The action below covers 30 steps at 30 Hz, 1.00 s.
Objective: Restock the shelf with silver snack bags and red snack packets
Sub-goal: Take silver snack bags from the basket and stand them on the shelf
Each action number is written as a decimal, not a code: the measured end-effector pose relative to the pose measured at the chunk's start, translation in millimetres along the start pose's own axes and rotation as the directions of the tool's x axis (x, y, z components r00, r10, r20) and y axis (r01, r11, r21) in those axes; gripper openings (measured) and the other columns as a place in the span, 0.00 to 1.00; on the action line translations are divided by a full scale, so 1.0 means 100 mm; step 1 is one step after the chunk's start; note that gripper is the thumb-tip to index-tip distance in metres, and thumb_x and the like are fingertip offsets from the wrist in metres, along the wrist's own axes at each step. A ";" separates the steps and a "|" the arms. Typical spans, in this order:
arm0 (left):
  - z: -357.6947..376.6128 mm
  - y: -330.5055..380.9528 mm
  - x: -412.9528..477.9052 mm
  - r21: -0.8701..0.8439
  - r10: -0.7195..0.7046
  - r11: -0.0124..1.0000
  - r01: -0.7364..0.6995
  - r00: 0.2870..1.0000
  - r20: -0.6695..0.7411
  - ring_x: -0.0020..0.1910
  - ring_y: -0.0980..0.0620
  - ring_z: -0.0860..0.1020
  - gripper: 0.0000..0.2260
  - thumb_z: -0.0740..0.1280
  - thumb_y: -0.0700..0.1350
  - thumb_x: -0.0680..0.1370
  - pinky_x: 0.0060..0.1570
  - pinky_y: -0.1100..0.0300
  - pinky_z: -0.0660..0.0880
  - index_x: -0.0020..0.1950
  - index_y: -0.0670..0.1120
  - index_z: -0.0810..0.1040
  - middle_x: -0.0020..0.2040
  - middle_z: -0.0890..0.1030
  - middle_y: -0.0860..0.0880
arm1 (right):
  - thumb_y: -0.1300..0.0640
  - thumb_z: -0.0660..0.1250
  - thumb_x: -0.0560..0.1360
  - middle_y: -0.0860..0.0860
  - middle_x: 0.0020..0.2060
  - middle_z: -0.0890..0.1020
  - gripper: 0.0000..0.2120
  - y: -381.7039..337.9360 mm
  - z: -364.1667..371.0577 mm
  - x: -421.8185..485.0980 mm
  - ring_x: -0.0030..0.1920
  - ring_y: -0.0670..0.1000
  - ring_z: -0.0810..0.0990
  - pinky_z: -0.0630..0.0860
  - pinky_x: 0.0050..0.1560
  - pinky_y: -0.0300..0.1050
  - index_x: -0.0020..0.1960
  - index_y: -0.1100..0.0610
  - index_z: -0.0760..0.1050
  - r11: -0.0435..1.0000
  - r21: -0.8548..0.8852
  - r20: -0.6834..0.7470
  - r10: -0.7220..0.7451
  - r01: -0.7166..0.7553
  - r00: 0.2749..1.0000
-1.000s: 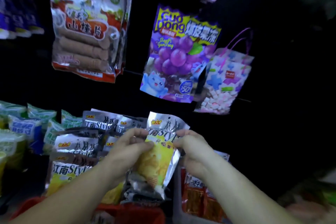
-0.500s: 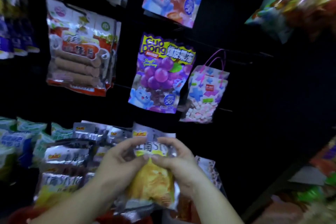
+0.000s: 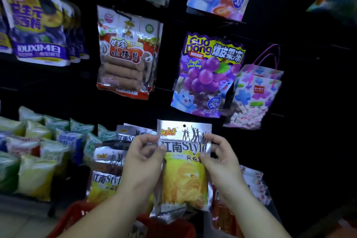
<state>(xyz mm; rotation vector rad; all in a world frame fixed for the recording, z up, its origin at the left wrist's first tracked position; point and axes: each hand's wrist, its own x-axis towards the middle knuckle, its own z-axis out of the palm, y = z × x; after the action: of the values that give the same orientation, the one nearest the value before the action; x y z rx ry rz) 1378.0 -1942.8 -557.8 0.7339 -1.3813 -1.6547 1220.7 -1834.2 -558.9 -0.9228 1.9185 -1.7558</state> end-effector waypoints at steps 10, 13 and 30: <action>-0.14 -0.02 -0.04 0.128 0.020 0.992 -0.019 1.000 -0.009 0.41 0.71 0.80 0.13 0.67 0.44 0.82 0.36 0.77 0.74 0.62 0.61 0.74 0.39 0.84 0.64 | 0.56 0.78 0.74 0.32 0.66 0.75 0.25 -0.09 0.13 -0.14 0.68 0.37 0.69 0.68 0.68 0.46 0.61 0.32 0.77 0.987 -0.137 0.089 -0.073 0.085 0.993; -0.15 -0.05 -0.10 0.159 -0.120 0.983 0.096 0.981 0.154 0.46 0.65 0.82 0.18 0.70 0.47 0.80 0.39 0.71 0.77 0.65 0.65 0.73 0.51 0.85 0.61 | 0.58 0.78 0.74 0.38 0.59 0.80 0.19 -0.08 0.18 -0.13 0.63 0.36 0.76 0.76 0.66 0.50 0.54 0.35 0.81 0.988 -0.099 0.012 -0.122 0.123 0.992; -0.35 0.12 -0.17 0.164 -0.054 0.986 0.019 0.976 0.212 0.47 0.71 0.80 0.30 0.71 0.31 0.78 0.44 0.55 0.84 0.70 0.61 0.70 0.62 0.74 0.63 | 0.51 0.75 0.77 0.42 0.69 0.77 0.18 0.10 0.08 -0.12 0.65 0.54 0.81 0.78 0.66 0.60 0.61 0.33 0.79 0.991 -0.137 0.246 0.036 -0.002 0.969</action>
<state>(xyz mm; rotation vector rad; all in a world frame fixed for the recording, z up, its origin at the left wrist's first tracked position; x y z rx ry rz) 1418.6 -1944.8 -554.8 0.6892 -1.6797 -1.7056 1232.1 -1831.7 -571.4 -1.1106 1.8922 -1.4360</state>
